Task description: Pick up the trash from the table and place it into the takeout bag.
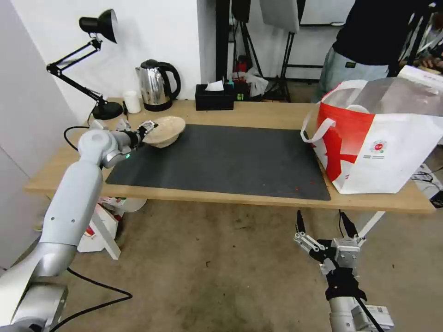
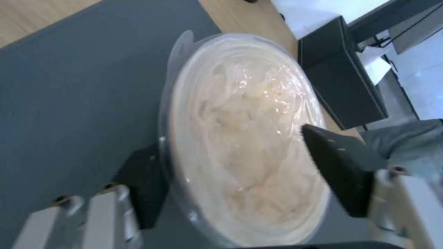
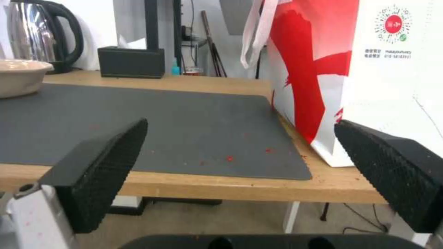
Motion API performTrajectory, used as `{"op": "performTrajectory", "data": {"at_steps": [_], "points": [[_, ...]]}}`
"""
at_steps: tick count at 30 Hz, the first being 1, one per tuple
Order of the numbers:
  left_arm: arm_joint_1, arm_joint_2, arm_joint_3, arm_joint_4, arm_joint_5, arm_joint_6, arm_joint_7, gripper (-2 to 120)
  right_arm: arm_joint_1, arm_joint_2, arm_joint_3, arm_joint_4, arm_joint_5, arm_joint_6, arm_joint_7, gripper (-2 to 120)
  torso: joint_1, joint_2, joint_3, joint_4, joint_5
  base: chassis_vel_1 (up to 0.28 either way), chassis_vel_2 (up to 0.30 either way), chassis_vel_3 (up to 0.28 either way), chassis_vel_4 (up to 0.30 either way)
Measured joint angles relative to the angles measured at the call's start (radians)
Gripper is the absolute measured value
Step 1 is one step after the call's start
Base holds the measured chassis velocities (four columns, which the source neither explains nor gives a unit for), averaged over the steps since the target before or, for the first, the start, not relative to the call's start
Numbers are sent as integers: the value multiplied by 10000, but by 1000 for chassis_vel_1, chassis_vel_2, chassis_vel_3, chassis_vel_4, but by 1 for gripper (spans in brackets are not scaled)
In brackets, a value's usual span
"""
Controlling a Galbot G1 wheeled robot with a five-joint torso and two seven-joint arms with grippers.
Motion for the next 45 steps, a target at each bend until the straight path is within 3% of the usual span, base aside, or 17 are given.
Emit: {"op": "performTrajectory", "data": {"at_steps": [18, 30, 34, 45], "points": [[312, 222, -177, -356, 35, -59, 46, 2, 0, 0, 0, 0, 0, 0, 0, 100, 0, 0, 0, -1, 1, 0, 0, 0, 0], [595, 379, -350, -637, 23, -81, 22, 0, 0, 0, 0, 0, 0, 0, 0, 100, 1, 0, 0, -1, 1, 0, 0, 0, 0], [887, 575, -573, -1068, -25, -81, 20, 0, 0, 0, 0, 0, 0, 0, 0, 100, 0, 0, 0, -1, -1, 0, 0, 0, 0], [1036, 1589, -813, -3352, -942, -230, 4, 0, 0, 0, 0, 0, 0, 0, 0, 100, 0, 0, 0, 1, 2, 0, 0, 0, 0]]}}
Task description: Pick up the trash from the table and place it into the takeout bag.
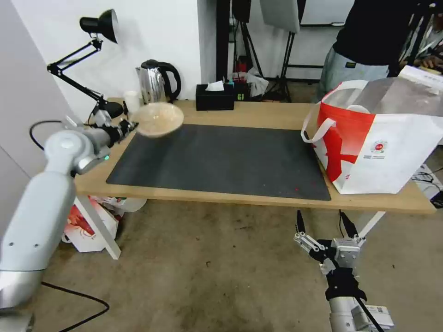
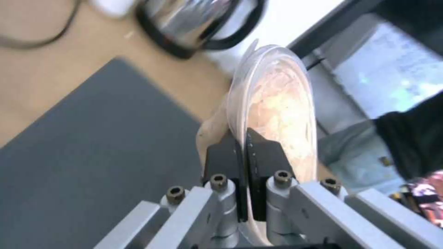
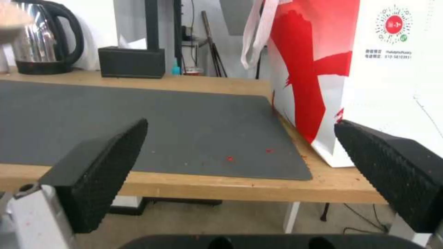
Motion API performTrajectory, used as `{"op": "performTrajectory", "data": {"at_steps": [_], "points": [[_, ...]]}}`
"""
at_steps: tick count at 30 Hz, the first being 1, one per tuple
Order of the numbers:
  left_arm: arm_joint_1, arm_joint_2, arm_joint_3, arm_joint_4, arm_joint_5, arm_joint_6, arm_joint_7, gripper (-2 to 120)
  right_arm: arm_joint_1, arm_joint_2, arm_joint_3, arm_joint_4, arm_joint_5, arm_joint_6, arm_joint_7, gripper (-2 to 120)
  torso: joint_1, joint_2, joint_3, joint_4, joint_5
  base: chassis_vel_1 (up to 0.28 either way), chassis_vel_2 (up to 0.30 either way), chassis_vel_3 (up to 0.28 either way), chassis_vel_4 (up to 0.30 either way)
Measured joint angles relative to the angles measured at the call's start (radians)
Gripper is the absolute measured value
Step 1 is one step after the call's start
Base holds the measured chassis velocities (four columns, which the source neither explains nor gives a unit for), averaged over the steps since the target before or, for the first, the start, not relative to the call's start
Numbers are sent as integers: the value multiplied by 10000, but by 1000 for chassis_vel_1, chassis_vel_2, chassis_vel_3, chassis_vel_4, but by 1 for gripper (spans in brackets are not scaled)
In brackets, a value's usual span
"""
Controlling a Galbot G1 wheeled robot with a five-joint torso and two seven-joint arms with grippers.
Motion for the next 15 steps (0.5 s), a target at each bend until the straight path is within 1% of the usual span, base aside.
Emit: {"op": "performTrajectory", "data": {"at_steps": [2, 3, 4, 5, 6, 7, 9, 11, 12, 14, 15], "points": [[-269, 216, 159, -245, -214, -99, 78, 0, 0, 0, 0, 0, 0, 0, 0, 100, -1, 0, 0, -2, 0, 0, 0, 0, 0], [-372, 296, 244, -305, -263, -171, 210, 0, 0, 0, 0, 0, 0, 0, 0, 100, -1, 0, 0, -2, -1, 0, 0, 0, 0], [-372, 296, 244, -305, -263, -171, 210, 0, 0, 0, 0, 0, 0, 0, 0, 100, -1, 0, 0, -2, -1, 0, 0, 0, 0], [-474, 372, 337, -353, -282, -255, 393, 0, 0, 0, 0, 0, -1, 0, 0, 100, 0, 0, 0, -1, -1, 0, 0, 0, 0], [-621, 467, 502, -391, -285, -386, 711, 0, 0, 0, 0, 0, 0, 0, 0, 100, 0, 0, -1, 0, 0, 0, 0, 0, 0], [-621, 467, 502, -391, -285, -386, 711, 0, 0, 0, 0, 0, 0, 0, 0, 100, 0, 0, -1, 0, 0, 0, 0, 0, 0], [-823, 545, 767, -393, -228, -590, 1240, 0, 0, 0, 0, 0, -1, 0, 0, 100, -1, 0, 0, 0, -4, 0, 0, 0, 0], [-1084, 609, 1092, -371, -66, -867, 1781, 0, 0, 1, 0, 0, 0, 0, 0, 100, 0, 0, 0, -1, -1, 0, 0, 0, 0], [-1084, 609, 1092, -371, -66, -867, 1781, 0, 0, 1, 0, 0, 0, 0, 0, 100, 0, 0, 0, -1, -1, 0, 0, 0, 0], [-1406, 654, 1365, -362, -17, -1091, 2289, 0, 0, 0, 0, 0, 0, 0, 0, 100, 0, 0, 0, -1, -2, 0, 0, 0, 0], [-1406, 654, 1365, -362, -17, -1091, 2289, 0, 0, 0, 0, 0, 0, 0, 0, 100, 0, 0, 0, -1, -2, 0, 0, 0, 0]]}}
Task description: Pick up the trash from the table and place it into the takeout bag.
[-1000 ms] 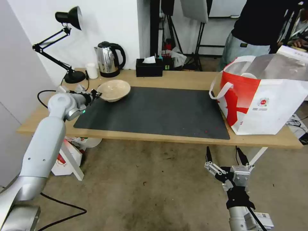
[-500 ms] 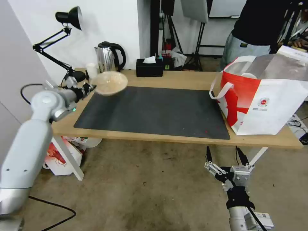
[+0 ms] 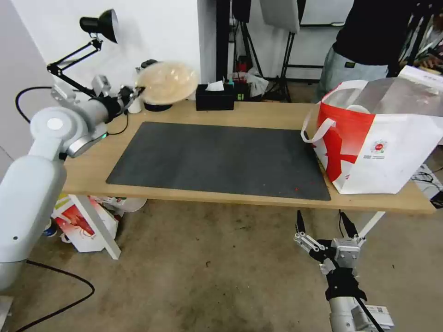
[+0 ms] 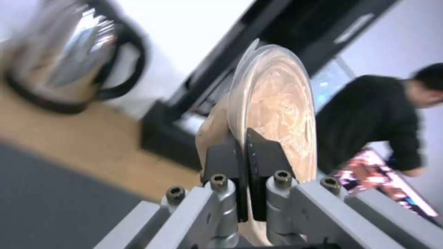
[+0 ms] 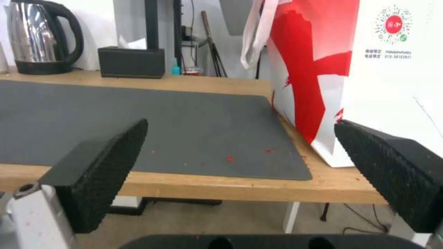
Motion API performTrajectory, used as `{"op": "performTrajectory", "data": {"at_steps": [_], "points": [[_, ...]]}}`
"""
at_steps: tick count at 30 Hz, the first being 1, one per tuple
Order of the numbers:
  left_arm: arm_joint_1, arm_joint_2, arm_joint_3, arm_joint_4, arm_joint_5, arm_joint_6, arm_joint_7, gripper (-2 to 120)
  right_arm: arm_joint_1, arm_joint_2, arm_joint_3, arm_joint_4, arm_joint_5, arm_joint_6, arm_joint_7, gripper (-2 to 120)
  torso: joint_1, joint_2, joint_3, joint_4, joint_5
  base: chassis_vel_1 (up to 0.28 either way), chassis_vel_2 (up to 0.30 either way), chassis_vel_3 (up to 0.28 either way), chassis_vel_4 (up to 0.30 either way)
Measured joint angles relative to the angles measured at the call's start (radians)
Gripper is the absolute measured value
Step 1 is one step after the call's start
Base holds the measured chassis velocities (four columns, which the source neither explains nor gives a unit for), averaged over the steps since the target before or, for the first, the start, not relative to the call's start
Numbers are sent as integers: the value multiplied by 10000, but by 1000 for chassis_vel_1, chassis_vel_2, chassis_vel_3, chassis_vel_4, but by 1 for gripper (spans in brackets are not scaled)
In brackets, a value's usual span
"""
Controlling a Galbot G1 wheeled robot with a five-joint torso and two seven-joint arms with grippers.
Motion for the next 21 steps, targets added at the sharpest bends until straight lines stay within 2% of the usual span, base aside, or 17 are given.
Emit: {"op": "performTrajectory", "data": {"at_steps": [6, 12, 17, 21], "points": [[-508, 82, 545, 16, 14, -353, 859, 0, 0, 0, 0, 0, 0, 0, 0, 100, 0, 0, 0, -1, 1, 0, 0, 0, 0], [-1370, 213, 1494, 248, 107, -730, 2210, 0, 0, 0, 0, 0, 0, 0, 0, 100, -1, 0, 1, 0, -1, 0, 0, 0, 0], [-1711, 253, 1847, 348, 138, -832, 2667, 0, 0, 0, 0, -1, 0, 0, 0, 100, 0, 0, 1, 1, 3, 0, 0, 0, 0], [-3083, 280, 3530, 685, 174, -1230, 4082, 0, 0, 0, 0, 0, 0, 0, 0, 100, 0, 0, 1, -1, 1, 0, 0, 0, 0]]}}
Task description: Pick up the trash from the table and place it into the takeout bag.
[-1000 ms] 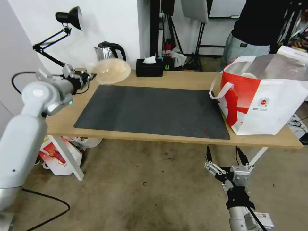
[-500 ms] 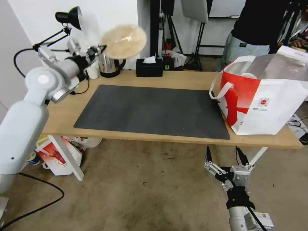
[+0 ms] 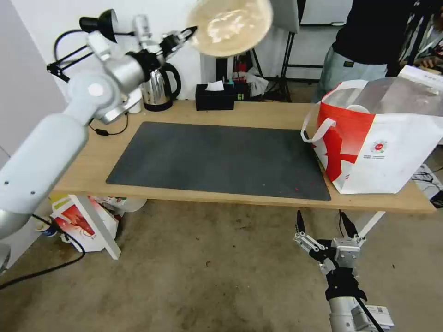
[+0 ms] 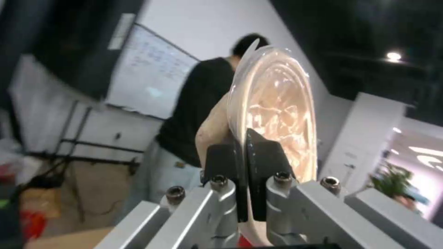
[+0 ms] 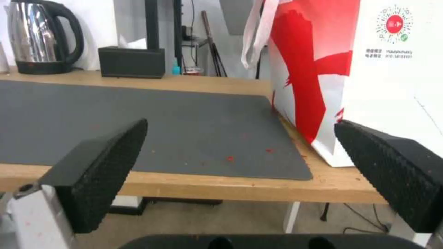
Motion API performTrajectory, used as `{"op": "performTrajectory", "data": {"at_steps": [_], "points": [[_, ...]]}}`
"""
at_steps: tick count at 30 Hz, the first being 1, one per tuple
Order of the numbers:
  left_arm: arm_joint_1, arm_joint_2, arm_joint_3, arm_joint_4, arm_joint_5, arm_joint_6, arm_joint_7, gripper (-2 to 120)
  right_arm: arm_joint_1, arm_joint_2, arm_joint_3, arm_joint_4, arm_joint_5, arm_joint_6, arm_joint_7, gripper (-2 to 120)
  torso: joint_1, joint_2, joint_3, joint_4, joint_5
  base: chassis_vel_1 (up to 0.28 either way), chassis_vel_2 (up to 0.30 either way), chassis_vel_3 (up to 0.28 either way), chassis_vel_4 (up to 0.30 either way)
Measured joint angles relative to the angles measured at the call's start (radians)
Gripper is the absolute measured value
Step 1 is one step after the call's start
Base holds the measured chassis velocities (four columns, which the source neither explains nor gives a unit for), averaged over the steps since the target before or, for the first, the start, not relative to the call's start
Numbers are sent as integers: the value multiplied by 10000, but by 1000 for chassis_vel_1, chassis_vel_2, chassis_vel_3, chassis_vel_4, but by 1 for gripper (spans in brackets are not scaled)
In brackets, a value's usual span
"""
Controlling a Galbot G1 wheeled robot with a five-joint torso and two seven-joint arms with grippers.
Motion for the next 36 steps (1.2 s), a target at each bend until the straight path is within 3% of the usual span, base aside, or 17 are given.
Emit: {"op": "performTrajectory", "data": {"at_steps": [1, 4, 5, 7, 8, 9, 13, 21, 36], "points": [[0, 0, 0, 0, 0, 0, 0, 0, 0, 0, 0, 0, 0, 0, 0, 100, 0, 0, 0, 0, 0, 0, 0, 0, 0], [-1436, -387, 1438, 344, 150, -367, 695, 0, 0, 0, 0, 0, 0, 0, -1, 100, -1, 0, 0, 1, -1, 0, 0, 0, 0], [-1436, -387, 1438, 344, 150, -367, 695, 0, 0, 0, 0, 0, 0, 0, -1, 100, -1, 0, 0, 1, -1, 0, 0, 0, 0], [-2446, -963, 2308, 798, 153, -434, 908, 0, -1, 0, 0, 0, 0, 0, -1, 100, 0, 0, 0, 0, 2, 0, 0, 0, 0], [-3153, -1581, 2979, 1453, 158, -479, 1043, 0, 1, 0, 0, 0, 0, 0, 0, 100, 0, 0, 0, 3, 1, 0, 0, 0, 0], [-3153, -1581, 2979, 1453, 158, -479, 1043, 0, 1, 0, 0, 0, 0, 0, 0, 100, 0, 0, 0, 3, 1, 0, 0, 0, 0], [-3969, -2704, 3949, 2683, 239, -522, 1261, 0, 0, 0, 0, 0, 0, 0, 0, 100, 0, -1, 1, -3, 4, 0, 0, 0, 0], [-4466, -4105, 4915, 3997, 556, -680, 1452, 0, 0, 0, 0, 0, 0, 0, 0, 100, 1, -1, 1, -1, 2, 0, 0, 0, 0], [-5232, -6051, 6824, 6078, 866, -783, 2103, 0, 0, 0, 0, 0, 0, 0, 0, 100, 0, -1, 0, 2, 2, 0, 0, 0, 0]]}}
